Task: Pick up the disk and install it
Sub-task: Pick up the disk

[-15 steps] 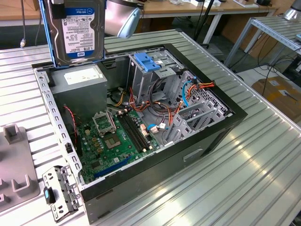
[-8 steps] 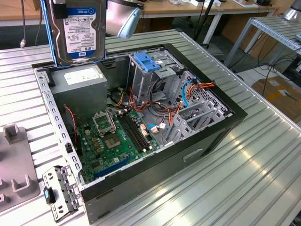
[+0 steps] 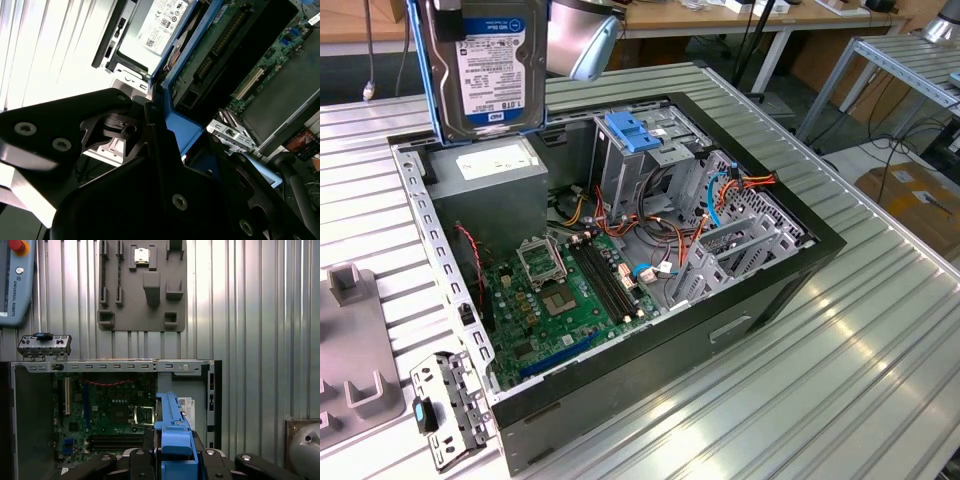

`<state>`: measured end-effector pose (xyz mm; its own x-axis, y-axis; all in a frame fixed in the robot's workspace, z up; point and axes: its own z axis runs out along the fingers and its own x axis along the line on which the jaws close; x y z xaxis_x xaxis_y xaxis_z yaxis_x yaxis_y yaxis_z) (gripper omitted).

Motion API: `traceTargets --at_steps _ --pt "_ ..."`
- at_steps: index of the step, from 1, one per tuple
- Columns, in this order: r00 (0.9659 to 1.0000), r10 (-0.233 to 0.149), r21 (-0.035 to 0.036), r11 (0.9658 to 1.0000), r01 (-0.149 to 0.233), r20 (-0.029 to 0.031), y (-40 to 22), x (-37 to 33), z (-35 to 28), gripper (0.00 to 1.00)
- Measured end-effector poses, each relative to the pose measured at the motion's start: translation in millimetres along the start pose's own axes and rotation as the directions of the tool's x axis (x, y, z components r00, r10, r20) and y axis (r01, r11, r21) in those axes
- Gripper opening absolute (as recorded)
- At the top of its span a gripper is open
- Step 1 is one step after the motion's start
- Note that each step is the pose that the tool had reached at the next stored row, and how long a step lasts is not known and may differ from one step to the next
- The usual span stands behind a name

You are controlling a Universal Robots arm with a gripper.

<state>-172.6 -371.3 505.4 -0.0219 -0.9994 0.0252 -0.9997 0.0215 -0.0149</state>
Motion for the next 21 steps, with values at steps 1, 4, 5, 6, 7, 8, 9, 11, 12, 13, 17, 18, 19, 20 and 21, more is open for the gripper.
traceTargets --at_steps 1,4,5,6,7,8,9,11,12,13,17,18,19,20,21 --pt "1.0000 0.000 0.0000 1.0000 0.000 0.0000 0.0 1.4 0.1 0.37" --pt "1.0000 0.000 0.0000 1.0000 0.000 0.0000 -0.2 4.4 0.2 0.37" --pt "1.0000 0.000 0.0000 1.0000 0.000 0.0001 -0.4 5.0 0.2 0.37" --pt "1.0000 0.000 0.0000 1.0000 0.000 0.0000 -0.6 5.3 0.2 0.37" --pt "1.0000 0.000 0.0000 1.0000 0.000 0.0000 -1.1 5.9 0.3 0.37" --pt "1.0000 0.000 0.0000 1.0000 0.000 0.0001 -1.8 6.5 0.4 0.37" --pt "1.0000 0.000 -0.0001 1.0000 0.000 0.0000 -2.8 6.9 0.4 0.37" --pt "1.0000 0.000 0.0000 1.0000 0.000 0.0000 -4.8 7.6 0.5 0.37" --pt "1.0000 0.000 0.0000 1.0000 0.000 0.0000 -5.5 7.7 0.5 0.37" --pt "1.0000 0.000 0.0000 1.0000 0.000 0.0000 -6.1 7.9 0.6 0.37" --pt "1.0000 0.000 0.0001 1.0000 0.000 0.0001 -8.6 9.0 0.9 0.37" --pt "1.0000 0.000 0.0000 1.0000 0.000 0.0000 -10.3 9.1 0.9 0.37" --pt "1.0000 0.000 0.0000 1.0000 0.000 0.0000 -11.3 9.4 1.0 0.37" --pt "1.0000 0.001 0.0000 1.0000 -0.001 0.0000 -12.7 9.7 1.1 0.37" --pt "1.0000 0.001 0.0001 1.0000 -0.001 0.0000 -14.3 9.9 1.2 0.37"
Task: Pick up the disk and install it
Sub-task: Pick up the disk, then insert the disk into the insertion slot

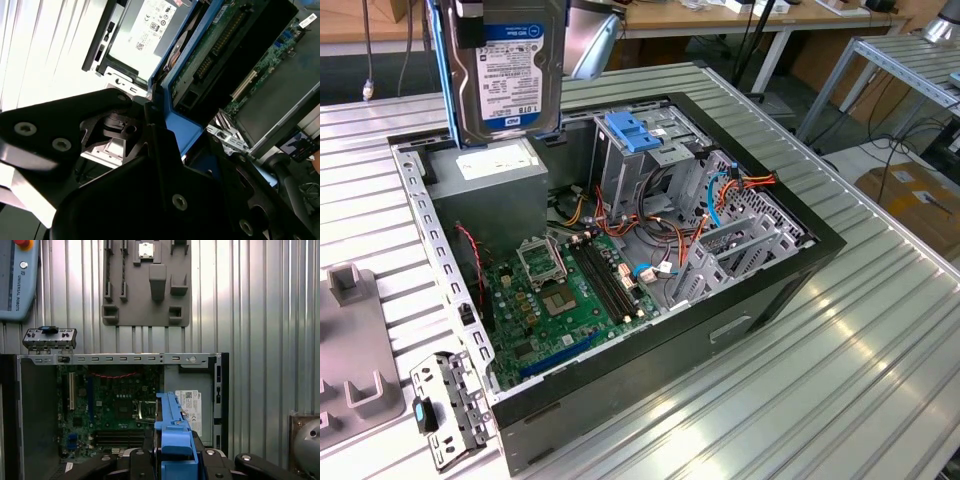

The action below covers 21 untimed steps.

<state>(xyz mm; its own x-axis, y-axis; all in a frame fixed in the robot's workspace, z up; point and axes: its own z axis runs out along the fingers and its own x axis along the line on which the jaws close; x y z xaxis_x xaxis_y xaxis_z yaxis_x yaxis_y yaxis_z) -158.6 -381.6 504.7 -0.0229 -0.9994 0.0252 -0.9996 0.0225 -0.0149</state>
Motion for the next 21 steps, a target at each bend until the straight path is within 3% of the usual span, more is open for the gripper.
traceTargets --at_steps 10,21 --pt "1.0000 0.001 -0.0001 1.0000 -0.001 -0.0001 -22.9 1.5 3.2 0.37" --pt "1.0000 0.001 -0.0001 1.0000 -0.001 -0.0002 -24.7 1.6 4.0 0.37"
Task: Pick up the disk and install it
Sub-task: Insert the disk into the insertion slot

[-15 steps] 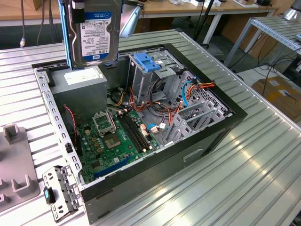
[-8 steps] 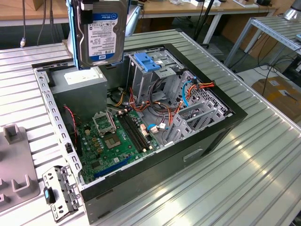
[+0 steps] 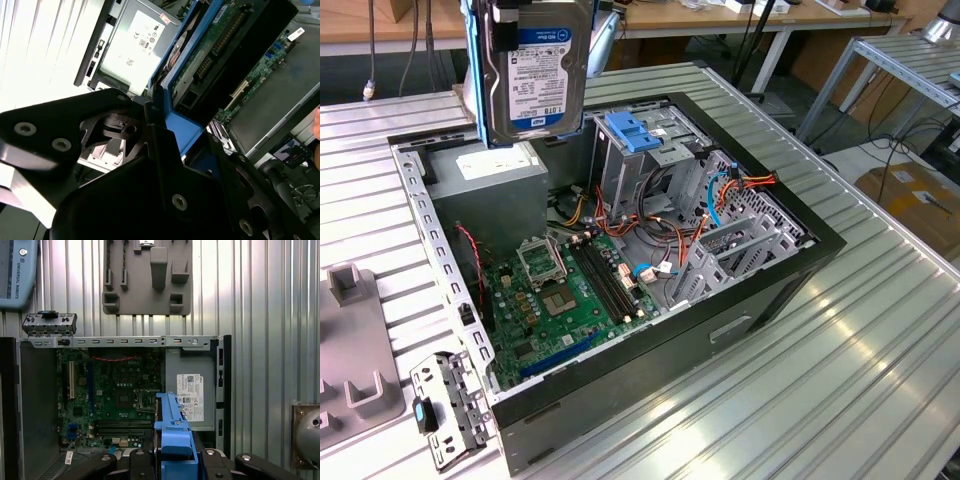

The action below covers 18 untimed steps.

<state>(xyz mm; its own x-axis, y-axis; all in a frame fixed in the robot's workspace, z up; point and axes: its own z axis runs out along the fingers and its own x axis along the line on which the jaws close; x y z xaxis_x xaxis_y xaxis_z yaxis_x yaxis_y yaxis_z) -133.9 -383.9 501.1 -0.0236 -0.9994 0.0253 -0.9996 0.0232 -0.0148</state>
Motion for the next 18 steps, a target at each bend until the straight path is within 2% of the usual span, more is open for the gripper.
traceTargets --at_steps 6,11,18 --pt "1.0000 0.000 0.0001 1.0000 0.000 0.0001 -0.1 3.7 0.1 0.37" --pt "1.0000 0.000 0.0001 1.0000 0.000 0.0001 -0.3 12.3 0.4 0.37" --pt "1.0000 0.000 0.0001 1.0000 0.000 0.0001 -0.4 19.7 0.6 0.37"
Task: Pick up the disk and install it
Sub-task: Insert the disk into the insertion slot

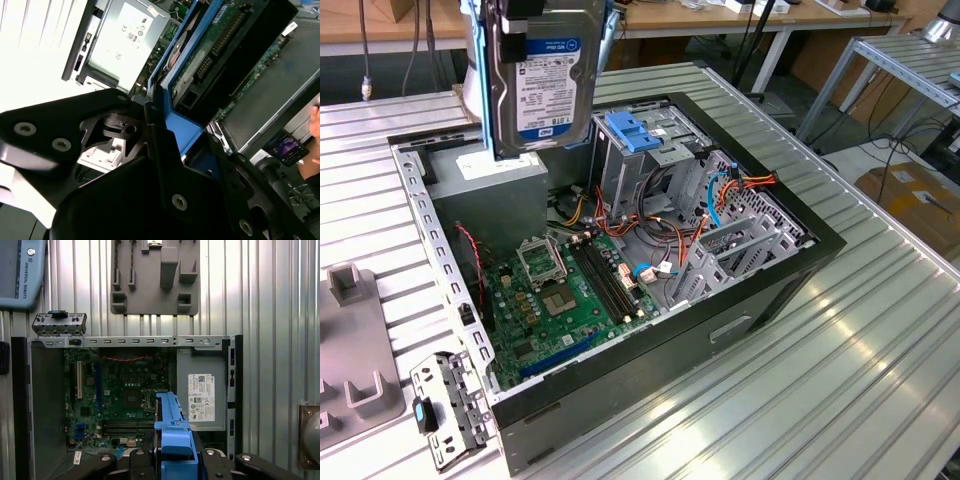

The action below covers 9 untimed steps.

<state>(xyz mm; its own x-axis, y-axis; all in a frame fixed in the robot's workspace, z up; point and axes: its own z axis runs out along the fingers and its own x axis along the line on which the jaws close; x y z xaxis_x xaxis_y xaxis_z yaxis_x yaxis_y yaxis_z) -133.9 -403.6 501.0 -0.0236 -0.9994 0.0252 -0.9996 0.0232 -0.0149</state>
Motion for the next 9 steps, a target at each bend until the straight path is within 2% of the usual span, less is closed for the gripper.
traceTargets --at_steps 9 --pt "1.0000 0.000 0.0000 1.0000 0.000 0.0000 -0.2 8.5 0.2 0.37"
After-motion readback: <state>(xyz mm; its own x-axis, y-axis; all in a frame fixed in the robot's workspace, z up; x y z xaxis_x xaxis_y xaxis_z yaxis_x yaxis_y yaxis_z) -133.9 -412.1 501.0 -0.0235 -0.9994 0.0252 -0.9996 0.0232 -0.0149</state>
